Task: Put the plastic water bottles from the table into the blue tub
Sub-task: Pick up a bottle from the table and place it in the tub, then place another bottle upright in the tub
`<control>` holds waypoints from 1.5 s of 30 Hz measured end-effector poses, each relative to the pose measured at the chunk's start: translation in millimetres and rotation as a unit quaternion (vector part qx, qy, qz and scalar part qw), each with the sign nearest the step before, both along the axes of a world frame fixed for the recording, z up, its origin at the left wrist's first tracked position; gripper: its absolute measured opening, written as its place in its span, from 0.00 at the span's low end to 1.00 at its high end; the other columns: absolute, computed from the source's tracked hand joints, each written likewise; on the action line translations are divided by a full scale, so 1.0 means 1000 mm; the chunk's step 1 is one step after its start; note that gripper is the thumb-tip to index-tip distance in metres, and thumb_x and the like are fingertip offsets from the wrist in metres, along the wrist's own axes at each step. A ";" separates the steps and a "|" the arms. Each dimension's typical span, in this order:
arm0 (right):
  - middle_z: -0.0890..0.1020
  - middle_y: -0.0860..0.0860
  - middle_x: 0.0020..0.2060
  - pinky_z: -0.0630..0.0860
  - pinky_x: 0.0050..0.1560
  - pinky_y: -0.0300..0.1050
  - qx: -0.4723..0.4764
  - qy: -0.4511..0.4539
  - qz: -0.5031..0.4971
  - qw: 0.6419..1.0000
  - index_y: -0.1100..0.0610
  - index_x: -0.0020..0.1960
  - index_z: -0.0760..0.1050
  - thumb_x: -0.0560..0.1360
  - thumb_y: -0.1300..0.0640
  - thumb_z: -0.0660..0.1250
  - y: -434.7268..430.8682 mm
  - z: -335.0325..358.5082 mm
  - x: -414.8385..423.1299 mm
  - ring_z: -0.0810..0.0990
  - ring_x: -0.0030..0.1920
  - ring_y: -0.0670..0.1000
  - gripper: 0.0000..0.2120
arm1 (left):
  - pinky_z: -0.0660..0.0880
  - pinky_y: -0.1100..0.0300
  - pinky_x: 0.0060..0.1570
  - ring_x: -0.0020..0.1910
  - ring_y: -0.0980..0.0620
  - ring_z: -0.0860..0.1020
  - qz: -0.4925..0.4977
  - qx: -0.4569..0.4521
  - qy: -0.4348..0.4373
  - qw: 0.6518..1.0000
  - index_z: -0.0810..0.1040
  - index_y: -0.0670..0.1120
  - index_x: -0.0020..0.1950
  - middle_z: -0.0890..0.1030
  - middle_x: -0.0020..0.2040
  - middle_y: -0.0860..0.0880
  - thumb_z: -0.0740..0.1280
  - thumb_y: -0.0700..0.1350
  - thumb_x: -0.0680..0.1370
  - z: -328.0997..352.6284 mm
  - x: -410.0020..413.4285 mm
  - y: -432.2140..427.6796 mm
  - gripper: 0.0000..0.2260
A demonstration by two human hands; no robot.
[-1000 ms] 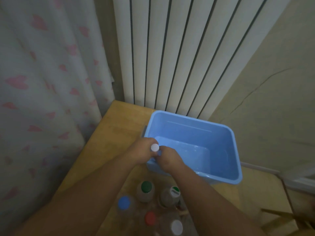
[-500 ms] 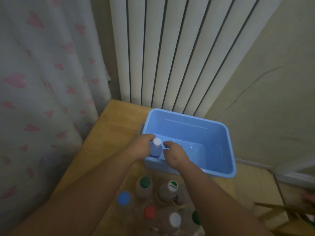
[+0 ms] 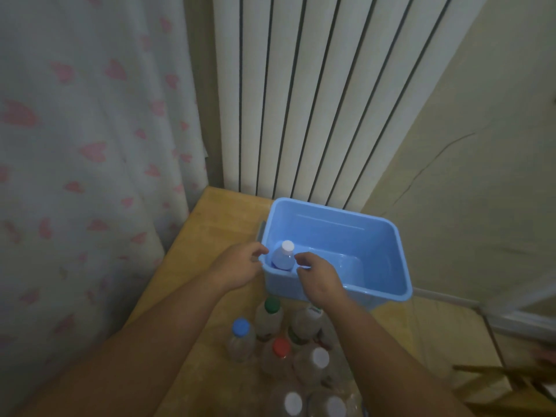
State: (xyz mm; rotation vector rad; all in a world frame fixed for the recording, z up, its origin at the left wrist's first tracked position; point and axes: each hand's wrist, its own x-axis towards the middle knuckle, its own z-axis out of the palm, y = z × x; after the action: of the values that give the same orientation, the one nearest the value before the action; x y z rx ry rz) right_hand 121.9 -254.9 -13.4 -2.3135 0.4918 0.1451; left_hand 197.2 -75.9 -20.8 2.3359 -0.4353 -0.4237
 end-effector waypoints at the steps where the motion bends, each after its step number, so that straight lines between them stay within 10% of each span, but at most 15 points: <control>1: 0.77 0.50 0.65 0.65 0.56 0.35 0.005 -0.007 -0.001 1.000 0.55 0.66 0.73 0.78 0.61 0.60 0.005 0.001 -0.006 0.75 0.63 0.51 0.17 | 0.70 0.64 0.51 0.57 0.51 0.78 0.001 -0.002 0.000 1.000 0.78 0.48 0.65 0.79 0.63 0.48 0.66 0.41 0.77 0.001 -0.005 0.005 0.16; 14: 0.81 0.50 0.57 0.74 0.55 0.43 -0.014 -0.006 0.013 1.000 0.51 0.59 0.78 0.77 0.61 0.60 0.064 -0.002 -0.083 0.79 0.56 0.52 0.14 | 0.71 0.63 0.50 0.50 0.57 0.74 -0.119 0.081 0.058 0.988 0.80 0.52 0.61 0.79 0.60 0.53 0.68 0.41 0.72 -0.002 -0.069 0.052 0.18; 27: 0.80 0.48 0.53 0.75 0.48 0.41 0.008 -0.053 -0.057 0.997 0.52 0.57 0.78 0.79 0.61 0.60 0.071 0.008 -0.100 0.76 0.48 0.46 0.12 | 0.73 0.57 0.46 0.51 0.49 0.77 -0.201 0.184 -0.087 0.958 0.80 0.48 0.55 0.81 0.54 0.49 0.68 0.43 0.74 0.018 -0.076 0.057 0.10; 39: 0.79 0.51 0.58 0.79 0.52 0.45 0.314 -0.130 0.070 0.938 0.50 0.68 0.64 0.66 0.63 0.74 0.070 0.056 -0.087 0.80 0.56 0.49 0.34 | 0.77 0.58 0.39 0.32 0.62 0.77 -0.060 -0.226 -0.120 0.965 0.84 0.53 0.40 0.82 0.33 0.58 0.74 0.46 0.69 0.204 -0.021 0.028 0.02; 45: 0.83 0.45 0.46 0.78 0.41 0.34 0.213 -0.231 -0.072 0.947 0.47 0.58 0.71 0.64 0.55 0.78 0.069 0.074 -0.080 0.82 0.44 0.40 0.26 | 0.76 0.60 0.44 0.42 0.61 0.77 -0.003 -0.323 -0.097 0.942 0.82 0.55 0.54 0.80 0.44 0.57 0.72 0.53 0.73 0.188 -0.019 -0.011 0.11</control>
State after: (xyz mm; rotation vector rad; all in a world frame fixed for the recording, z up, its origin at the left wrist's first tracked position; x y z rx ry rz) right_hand 41.6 -185.9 61.1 -1.8001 0.3432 -0.3282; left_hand 178.3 -87.3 167.1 1.7364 -0.5748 -0.0314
